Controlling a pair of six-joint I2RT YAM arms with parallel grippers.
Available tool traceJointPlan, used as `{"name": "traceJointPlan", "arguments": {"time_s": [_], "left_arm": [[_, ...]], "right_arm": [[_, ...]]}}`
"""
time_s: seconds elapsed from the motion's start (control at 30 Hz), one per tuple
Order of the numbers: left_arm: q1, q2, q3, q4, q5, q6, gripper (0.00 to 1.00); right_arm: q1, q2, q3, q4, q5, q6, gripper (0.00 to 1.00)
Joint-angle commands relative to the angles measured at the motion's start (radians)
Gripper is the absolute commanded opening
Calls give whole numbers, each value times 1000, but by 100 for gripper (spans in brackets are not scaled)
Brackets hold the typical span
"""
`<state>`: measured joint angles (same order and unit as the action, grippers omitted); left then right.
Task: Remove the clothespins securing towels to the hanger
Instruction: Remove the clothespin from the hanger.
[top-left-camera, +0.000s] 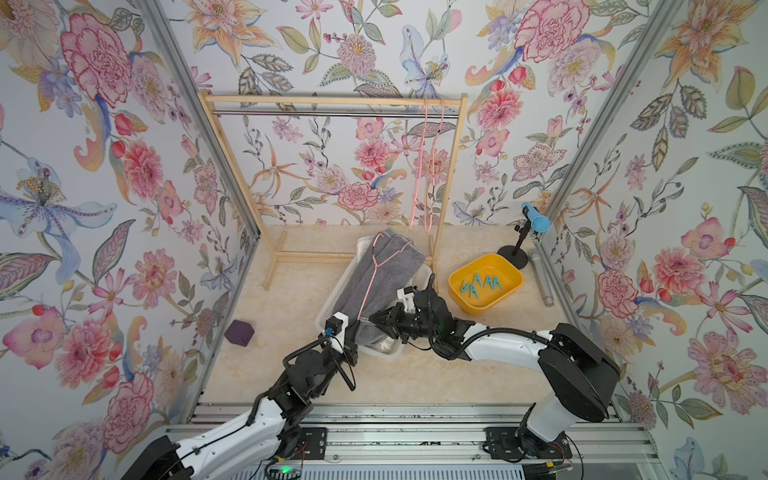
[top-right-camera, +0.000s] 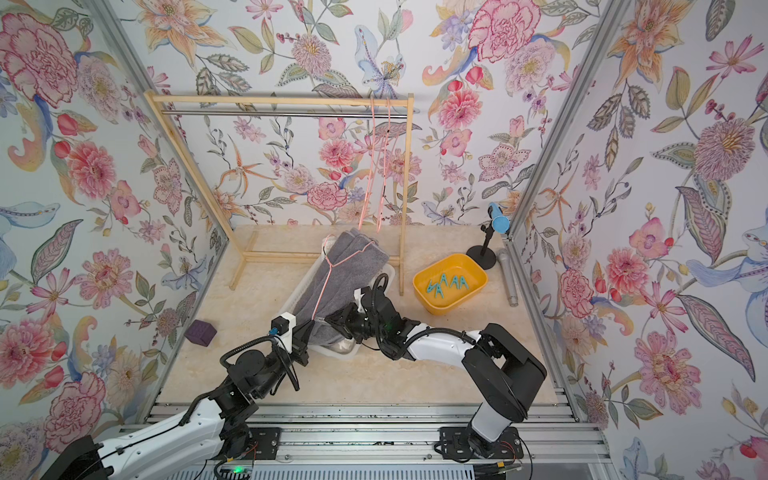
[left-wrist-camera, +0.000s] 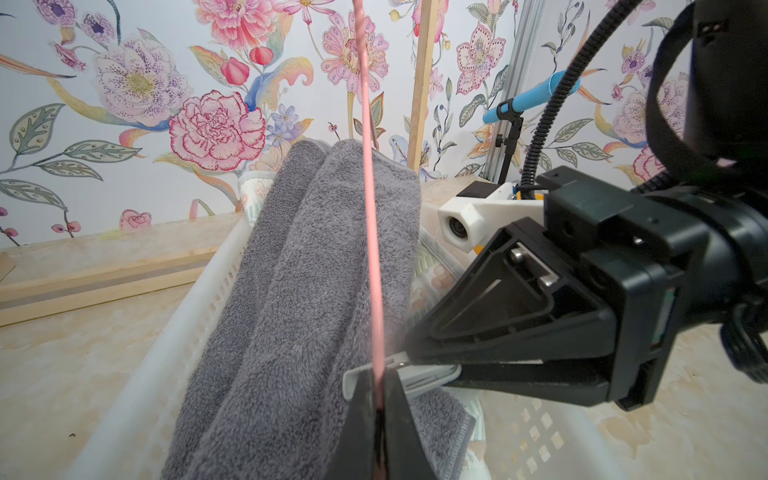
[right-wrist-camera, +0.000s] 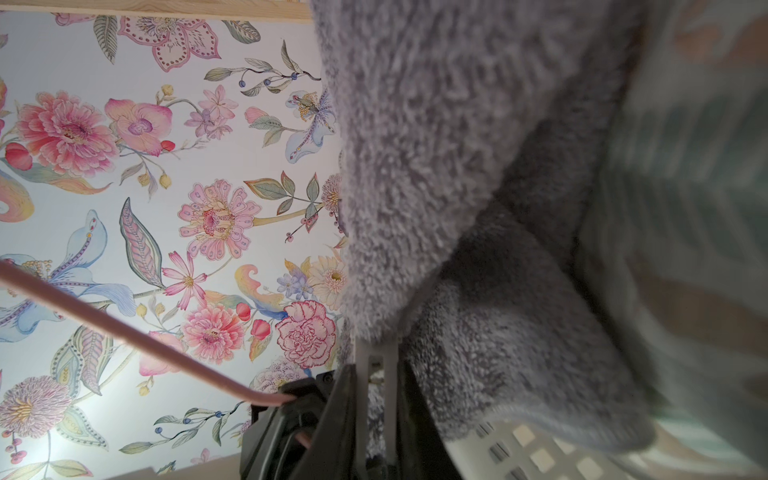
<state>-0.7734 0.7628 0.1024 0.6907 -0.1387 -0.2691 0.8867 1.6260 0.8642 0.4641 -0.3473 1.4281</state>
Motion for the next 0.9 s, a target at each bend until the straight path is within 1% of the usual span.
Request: {"name": "traceJointPlan", "arguments": {"time_s": [0.0, 0.43, 0.87], "left_arm": [[-7, -8, 8, 27, -23, 5, 0], [-8, 32, 20, 42, -24, 8, 0], [-7, 43, 26, 40, -29, 8, 0]], "right_arm": [[-12, -43, 27, -52, 25, -35, 5], [-52, -111, -4, -110, 27, -78, 6], [-97, -140, -33, -135, 11, -93, 6]]}}
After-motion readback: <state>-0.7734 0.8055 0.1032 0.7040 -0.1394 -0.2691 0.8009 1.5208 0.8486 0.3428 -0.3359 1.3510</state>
